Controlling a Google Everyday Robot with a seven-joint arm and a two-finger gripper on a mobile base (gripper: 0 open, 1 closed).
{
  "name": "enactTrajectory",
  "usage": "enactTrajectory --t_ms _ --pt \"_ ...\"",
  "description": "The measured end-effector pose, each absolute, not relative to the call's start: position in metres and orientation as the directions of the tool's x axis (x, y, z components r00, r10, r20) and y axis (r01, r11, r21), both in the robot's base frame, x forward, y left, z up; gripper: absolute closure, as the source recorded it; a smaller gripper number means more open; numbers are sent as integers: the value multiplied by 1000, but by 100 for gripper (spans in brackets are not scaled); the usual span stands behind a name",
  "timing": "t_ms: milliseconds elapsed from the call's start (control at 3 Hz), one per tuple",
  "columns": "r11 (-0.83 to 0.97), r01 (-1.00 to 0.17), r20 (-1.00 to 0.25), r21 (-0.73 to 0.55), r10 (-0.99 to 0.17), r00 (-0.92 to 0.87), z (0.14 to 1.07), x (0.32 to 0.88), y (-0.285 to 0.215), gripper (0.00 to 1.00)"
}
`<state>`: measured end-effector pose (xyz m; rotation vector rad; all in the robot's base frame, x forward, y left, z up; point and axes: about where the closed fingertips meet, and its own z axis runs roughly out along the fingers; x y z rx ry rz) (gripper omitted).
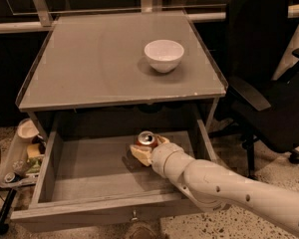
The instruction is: Place coke can into top drawer
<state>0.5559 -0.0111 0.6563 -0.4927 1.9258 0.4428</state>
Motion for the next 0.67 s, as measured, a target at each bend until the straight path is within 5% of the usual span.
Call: enactTrajectory --t_ms 333,667 --pt "847 -526 -921 82 -137 -364 656 556 -11 0" --pt "847 -526 -921 82 -137 -364 656 556 -11 0"
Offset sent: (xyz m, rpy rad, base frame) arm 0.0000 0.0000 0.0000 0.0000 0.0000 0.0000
